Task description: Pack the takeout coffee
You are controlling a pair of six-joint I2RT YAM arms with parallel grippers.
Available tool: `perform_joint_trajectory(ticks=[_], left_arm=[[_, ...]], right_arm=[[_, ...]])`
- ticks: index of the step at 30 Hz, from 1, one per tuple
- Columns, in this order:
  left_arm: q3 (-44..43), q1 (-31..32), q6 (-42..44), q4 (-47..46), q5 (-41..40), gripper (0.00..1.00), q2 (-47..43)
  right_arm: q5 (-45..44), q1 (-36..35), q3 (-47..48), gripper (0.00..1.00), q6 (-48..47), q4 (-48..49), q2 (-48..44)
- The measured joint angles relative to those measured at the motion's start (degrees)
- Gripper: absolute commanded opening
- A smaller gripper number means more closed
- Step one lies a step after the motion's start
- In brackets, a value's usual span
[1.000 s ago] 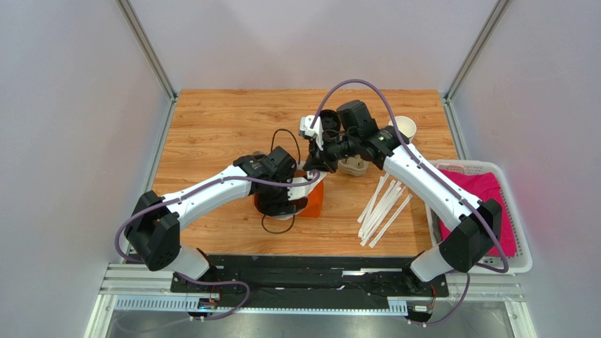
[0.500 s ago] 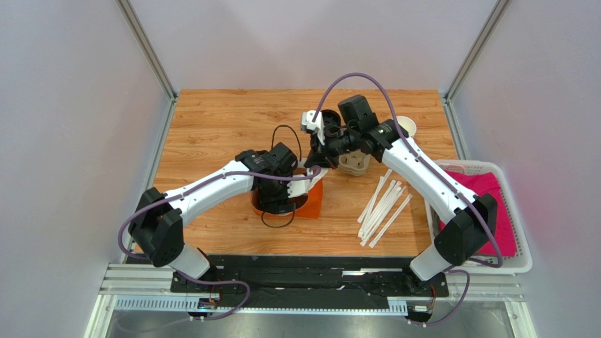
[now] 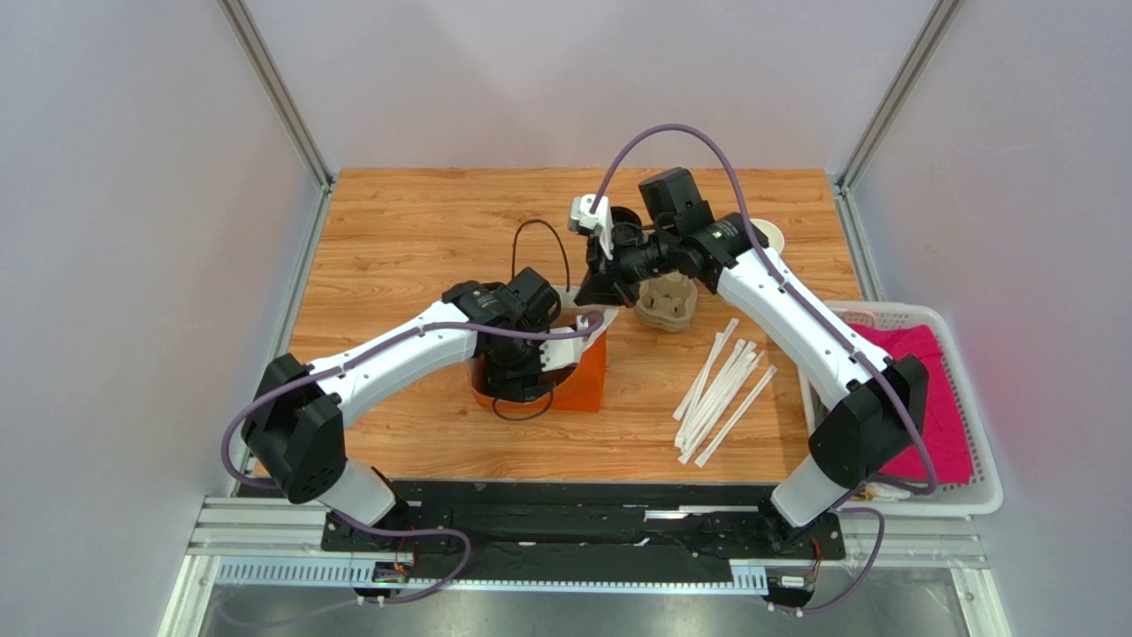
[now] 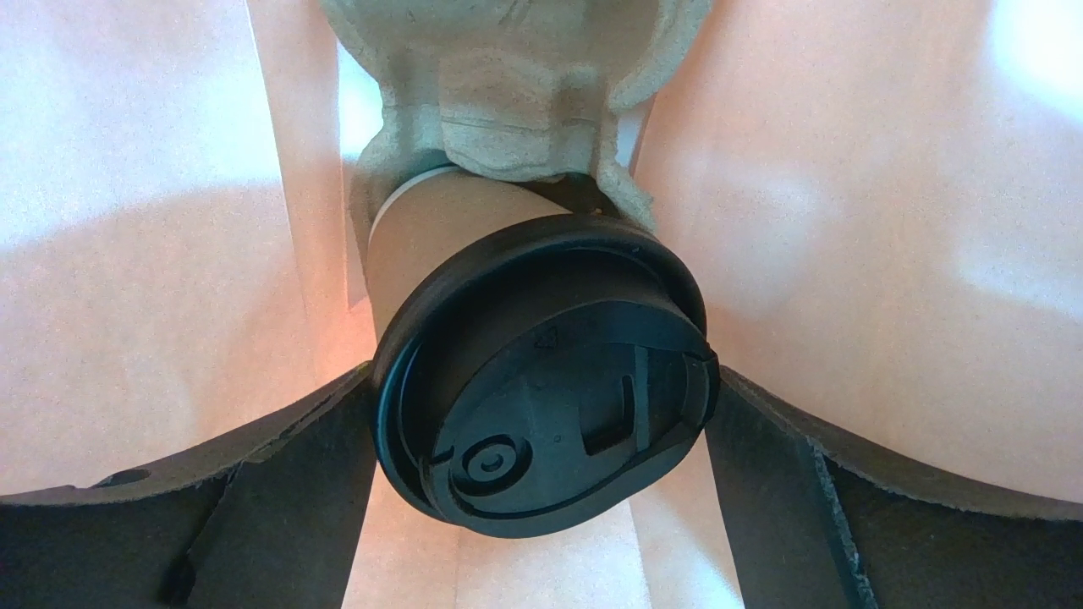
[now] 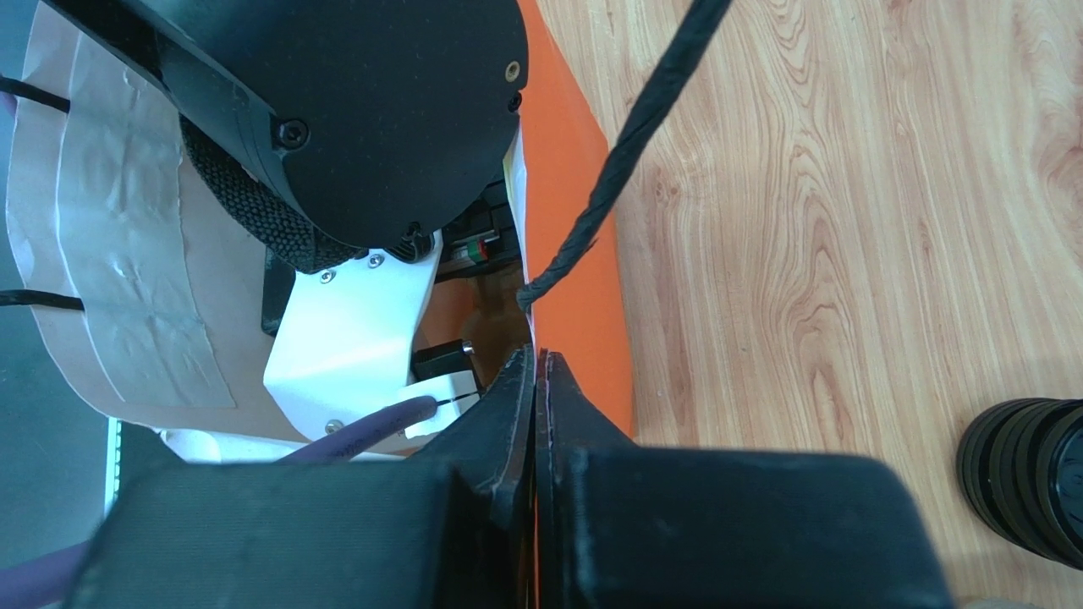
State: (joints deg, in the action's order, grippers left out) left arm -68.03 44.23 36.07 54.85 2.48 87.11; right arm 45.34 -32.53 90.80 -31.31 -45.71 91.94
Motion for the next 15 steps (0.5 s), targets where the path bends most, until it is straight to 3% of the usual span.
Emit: perform_joint_trajectory(ticks=[15], left_arm=[[-1.05, 0.79, 0.13, 1.11, -1.95, 0.99, -0.52]], right_arm=[[0.17, 0.07, 1.9, 0.0, -0.07, -1.38, 2.69]])
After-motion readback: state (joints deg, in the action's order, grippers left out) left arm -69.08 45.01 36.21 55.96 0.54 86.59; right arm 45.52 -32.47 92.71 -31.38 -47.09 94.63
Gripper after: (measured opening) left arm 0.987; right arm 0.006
